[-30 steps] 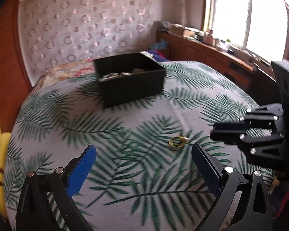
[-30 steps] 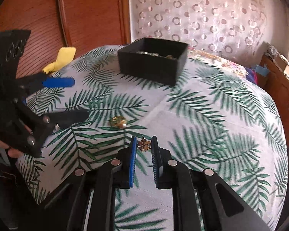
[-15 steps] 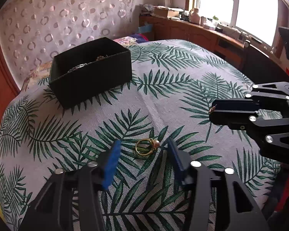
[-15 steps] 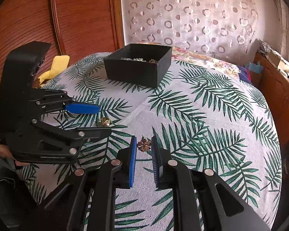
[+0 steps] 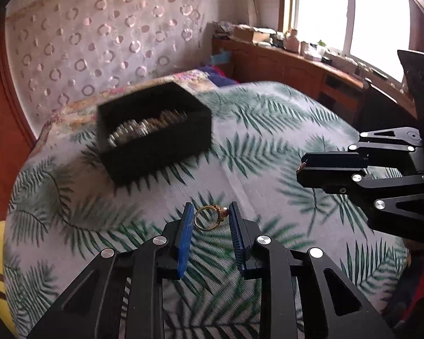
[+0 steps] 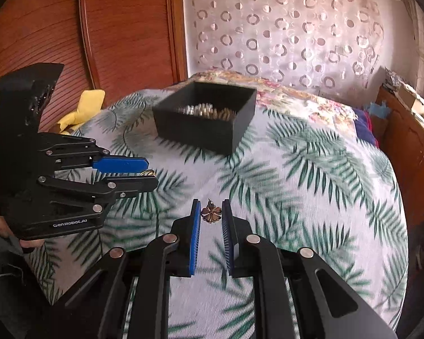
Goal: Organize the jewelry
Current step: 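Lower the gold ring and flower brooch into the black box, opening both grippers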
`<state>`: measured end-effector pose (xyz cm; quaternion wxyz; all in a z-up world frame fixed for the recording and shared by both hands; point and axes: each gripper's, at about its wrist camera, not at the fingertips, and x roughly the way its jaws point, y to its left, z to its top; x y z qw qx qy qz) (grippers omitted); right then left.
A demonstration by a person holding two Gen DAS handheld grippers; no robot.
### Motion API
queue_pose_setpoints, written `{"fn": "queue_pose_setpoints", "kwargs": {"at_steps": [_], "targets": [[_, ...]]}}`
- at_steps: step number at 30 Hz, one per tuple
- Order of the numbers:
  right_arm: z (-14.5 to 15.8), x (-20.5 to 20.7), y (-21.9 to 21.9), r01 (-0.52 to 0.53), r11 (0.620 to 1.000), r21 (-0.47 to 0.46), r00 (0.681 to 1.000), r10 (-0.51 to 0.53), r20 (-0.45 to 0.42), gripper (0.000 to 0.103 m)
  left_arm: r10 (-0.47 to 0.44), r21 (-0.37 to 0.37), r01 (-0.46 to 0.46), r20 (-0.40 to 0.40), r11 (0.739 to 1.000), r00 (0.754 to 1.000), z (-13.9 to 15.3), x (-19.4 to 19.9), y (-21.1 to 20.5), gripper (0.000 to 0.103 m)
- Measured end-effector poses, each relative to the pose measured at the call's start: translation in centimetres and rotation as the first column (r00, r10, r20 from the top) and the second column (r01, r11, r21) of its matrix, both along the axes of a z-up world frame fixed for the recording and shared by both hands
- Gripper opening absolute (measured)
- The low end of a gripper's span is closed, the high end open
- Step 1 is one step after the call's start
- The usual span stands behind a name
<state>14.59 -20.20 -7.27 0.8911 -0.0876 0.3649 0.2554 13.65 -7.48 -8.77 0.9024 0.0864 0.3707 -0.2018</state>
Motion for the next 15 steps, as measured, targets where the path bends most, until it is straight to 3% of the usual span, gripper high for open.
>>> {"fn": "queue_pose_setpoints", "kwargs": {"at_steps": [7, 15], "targets": [[2.1, 4.4, 1.1, -0.025, 0.999, 0.031, 0.999, 0.024, 0.043, 0.017, 0.060, -0.012, -0.060, 0.046, 0.998, 0.997, 2.3, 3.8, 1.5, 0.024], [3.0, 9.6, 2.6, -0.062, 0.995, 0.082, 0.998, 0.060, 0.032, 0.017, 0.112, -0.021, -0.111, 0.070, 0.994, 0.991, 3.7, 7.8, 2.8, 0.024]]}}
